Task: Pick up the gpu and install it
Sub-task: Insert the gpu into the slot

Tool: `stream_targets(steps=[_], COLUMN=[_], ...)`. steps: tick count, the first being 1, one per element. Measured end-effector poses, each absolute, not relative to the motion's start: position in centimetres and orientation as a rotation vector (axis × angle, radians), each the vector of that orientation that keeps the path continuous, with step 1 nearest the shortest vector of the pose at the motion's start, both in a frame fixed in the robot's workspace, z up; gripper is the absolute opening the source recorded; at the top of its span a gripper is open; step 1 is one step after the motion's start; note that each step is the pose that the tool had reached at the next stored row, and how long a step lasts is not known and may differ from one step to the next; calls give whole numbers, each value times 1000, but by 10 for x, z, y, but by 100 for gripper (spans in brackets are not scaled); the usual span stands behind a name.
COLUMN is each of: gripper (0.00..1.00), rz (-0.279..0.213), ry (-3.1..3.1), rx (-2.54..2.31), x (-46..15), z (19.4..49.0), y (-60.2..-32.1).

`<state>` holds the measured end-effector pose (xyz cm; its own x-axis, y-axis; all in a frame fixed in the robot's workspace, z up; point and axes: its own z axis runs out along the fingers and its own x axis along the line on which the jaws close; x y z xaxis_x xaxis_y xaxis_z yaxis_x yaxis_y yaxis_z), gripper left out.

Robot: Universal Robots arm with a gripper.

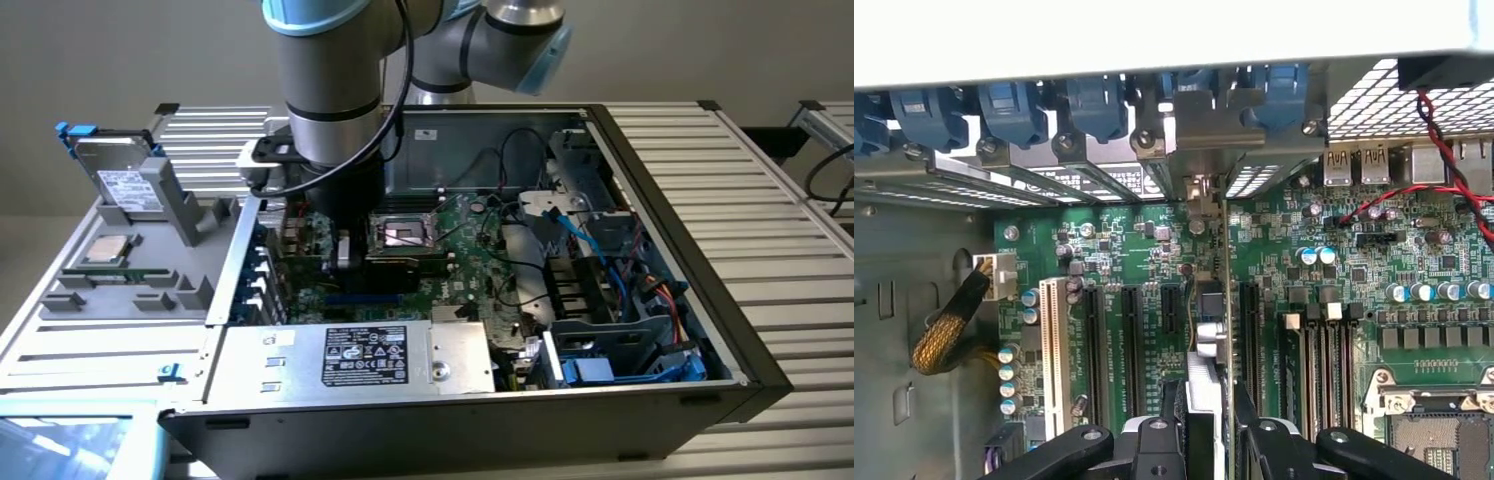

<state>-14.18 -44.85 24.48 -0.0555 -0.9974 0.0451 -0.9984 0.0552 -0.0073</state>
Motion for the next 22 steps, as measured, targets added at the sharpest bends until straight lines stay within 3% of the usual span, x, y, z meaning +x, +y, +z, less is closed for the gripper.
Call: stream_targets(steps=[22], gripper=[29], rz=[56], ry=[-2237], rx=[2165], x=[-141], z=[244], y=[-447])
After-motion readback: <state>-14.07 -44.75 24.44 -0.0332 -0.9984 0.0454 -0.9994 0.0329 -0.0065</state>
